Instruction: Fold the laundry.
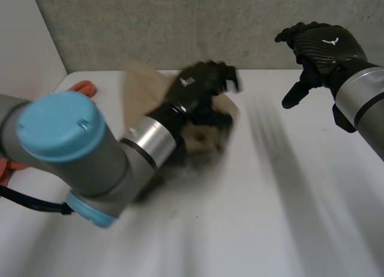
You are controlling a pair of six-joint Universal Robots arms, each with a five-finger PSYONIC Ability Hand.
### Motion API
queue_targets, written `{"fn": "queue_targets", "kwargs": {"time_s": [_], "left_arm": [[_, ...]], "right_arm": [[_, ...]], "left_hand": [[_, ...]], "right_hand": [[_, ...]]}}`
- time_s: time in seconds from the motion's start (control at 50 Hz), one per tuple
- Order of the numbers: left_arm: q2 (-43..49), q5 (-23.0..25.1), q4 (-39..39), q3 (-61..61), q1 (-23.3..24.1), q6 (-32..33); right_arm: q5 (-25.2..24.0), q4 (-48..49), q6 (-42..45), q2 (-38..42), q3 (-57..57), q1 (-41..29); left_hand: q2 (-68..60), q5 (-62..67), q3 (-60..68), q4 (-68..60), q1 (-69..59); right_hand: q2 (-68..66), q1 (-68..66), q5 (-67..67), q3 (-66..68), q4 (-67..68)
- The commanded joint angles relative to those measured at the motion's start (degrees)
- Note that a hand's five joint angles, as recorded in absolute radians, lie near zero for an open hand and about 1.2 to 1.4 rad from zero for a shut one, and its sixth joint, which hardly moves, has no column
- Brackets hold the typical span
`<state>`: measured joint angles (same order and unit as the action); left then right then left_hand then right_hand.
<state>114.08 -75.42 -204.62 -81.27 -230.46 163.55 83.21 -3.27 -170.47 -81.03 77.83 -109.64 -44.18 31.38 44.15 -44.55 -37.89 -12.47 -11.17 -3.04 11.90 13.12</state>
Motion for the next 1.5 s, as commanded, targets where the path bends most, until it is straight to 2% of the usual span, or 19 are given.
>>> {"fn": "queue_targets", "kwargs": {"time_s": [0.02,0.08,0.24,0.34,0.44,0.54,0.72,0.78,0.8,0.82,0.84,0.88,0.9,1.0,1.08,1.22,1.36,1.46,1.5], "left_arm": [[2.5,-0.1,1.1,1.7,0.6,9.6],[1.4,-0.2,3.1,1.2,-3.1,13.6],[-6.8,-0.3,8.9,-2.2,-11.3,15.8],[-7.8,-0.2,9.6,-4.2,-16.3,17.5],[-7.5,-0.2,11.0,-6.6,-19.0,23.1],[-6.1,-0.3,11.2,-9.3,-22.0,29.5],[-6.1,-0.2,11.0,-10.3,-21.5,29.5],[-6.1,-0.2,10.9,-10.4,-21.3,29.5],[-6.1,-0.2,10.9,-10.5,-21.3,29.5],[-6.1,-0.2,11.0,-10.5,-21.3,29.5],[-6.2,-0.2,11.0,-10.7,-21.2,29.5],[-6.2,-0.2,10.9,-11.0,-21.1,29.5],[-6.3,-0.2,10.9,-11.3,-21.0,29.5],[-6.6,-0.2,10.9,-11.6,-21.0,29.5],[-6.5,-0.2,10.8,-11.7,-21.1,29.5],[-5.6,0.0,10.6,-10.7,-20.5,30.2],[-0.2,-0.3,9.2,-6.0,-17.7,30.5],[4.6,-0.2,9.1,-0.7,-16.0,30.7],[6.0,0.1,8.9,0.8,-15.6,30.9]], "right_arm": [[-0.6,-0.2,0.5,0.1,-0.6,1.3],[-0.9,-0.7,1.9,0.4,-0.9,1.4],[-0.9,-7.3,13.0,1.8,-1.5,0.7],[-0.6,-12.9,18.2,3.2,-0.1,0.6],[-0.9,-15.7,19.0,3.7,6.6,-1.3],[-0.9,-12.6,18.7,3.6,16.3,-3.1],[0.5,0.4,20.0,3.3,29.7,-6.6],[1.8,6.0,21.8,3.9,32.2,-6.8],[2.3,7.7,22.6,4.1,32.7,-6.8],[3.4,10.8,24.6,5.0,33.4,-6.6],[4.1,12.5,25.6,5.4,33.7,-6.5],[5.2,15.6,28.3,6.6,33.9,-5.9],[6.3,18.3,31.5,7.5,33.8,-5.8],[8.5,21.5,45.6,9.8,32.7,-3.6],[8.8,21.8,54.0,11.5,29.2,3.0],[6.7,27.0,55.3,15.1,18.2,7.8],[-2.1,31.0,55.2,25.5,3.4,10.3],[-6.1,30.1,54.8,31.3,-5.3,11.3],[-6.8,29.6,54.0,32.2,-6.4,11.1]], "left_hand": [[33.8,-31.0,-33.8,34.2,27.5],[33.8,-31.0,-33.8,34.2,27.5],[33.8,-31.0,-33.8,34.2,27.5],[33.8,-31.0,-33.8,34.2,27.5],[33.8,-31.0,-33.8,34.2,27.5],[33.8,-31.0,-33.8,34.2,27.5],[34.0,-31.2,-33.9,34.3,27.7],[34.0,-31.2,-33.9,34.3,27.7],[34.0,-31.2,-33.9,34.3,27.7],[34.0,-31.2,-33.9,34.3,27.7],[34.0,-31.2,-33.9,34.3,27.7],[34.1,-31.3,-34.1,34.5,27.8],[34.1,-31.3,-34.1,34.5,27.8],[34.1,-31.3,-34.1,34.5,27.8],[34.1,-31.3,-34.1,34.5,27.8],[34.1,-31.3,-34.1,34.5,27.8],[34.1,-31.3,-34.1,34.5,27.8],[34.0,-31.2,-33.9,34.3,27.7],[34.0,-31.2,-33.9,34.3,27.7]], "right_hand": [[2.5,1.2,3.0,-1.9,-3.1],[2.5,1.2,3.0,-1.9,-3.1],[2.5,1.2,3.0,-1.9,-3.1],[2.5,1.2,3.0,-1.9,-3.1],[2.5,1.2,3.0,-1.9,-3.1],[2.5,1.2,3.0,-1.9,-3.1],[2.5,1.2,3.0,-1.9,-3.1],[-8.7,-10.0,-8.1,9.2,8.0],[-15.0,-16.3,-14.5,15.6,14.4],[-34.1,-35.4,-33.5,34.7,33.4],[-45.1,-46.4,-44.5,45.7,44.5],[-64.3,-65.6,-63.7,64.9,63.6],[-67.5,-68.8,-66.9,68.1,66.8],[-67.5,-68.8,-67.0,68.1,66.9],[-67.5,-68.8,-67.0,68.1,66.9],[-67.5,-68.8,-67.0,68.1,66.9],[-67.5,-68.8,-67.0,68.1,66.9],[-67.5,-68.8,-67.0,68.1,66.9],[-37.3,-38.6,-36.8,37.9,36.7]]}}
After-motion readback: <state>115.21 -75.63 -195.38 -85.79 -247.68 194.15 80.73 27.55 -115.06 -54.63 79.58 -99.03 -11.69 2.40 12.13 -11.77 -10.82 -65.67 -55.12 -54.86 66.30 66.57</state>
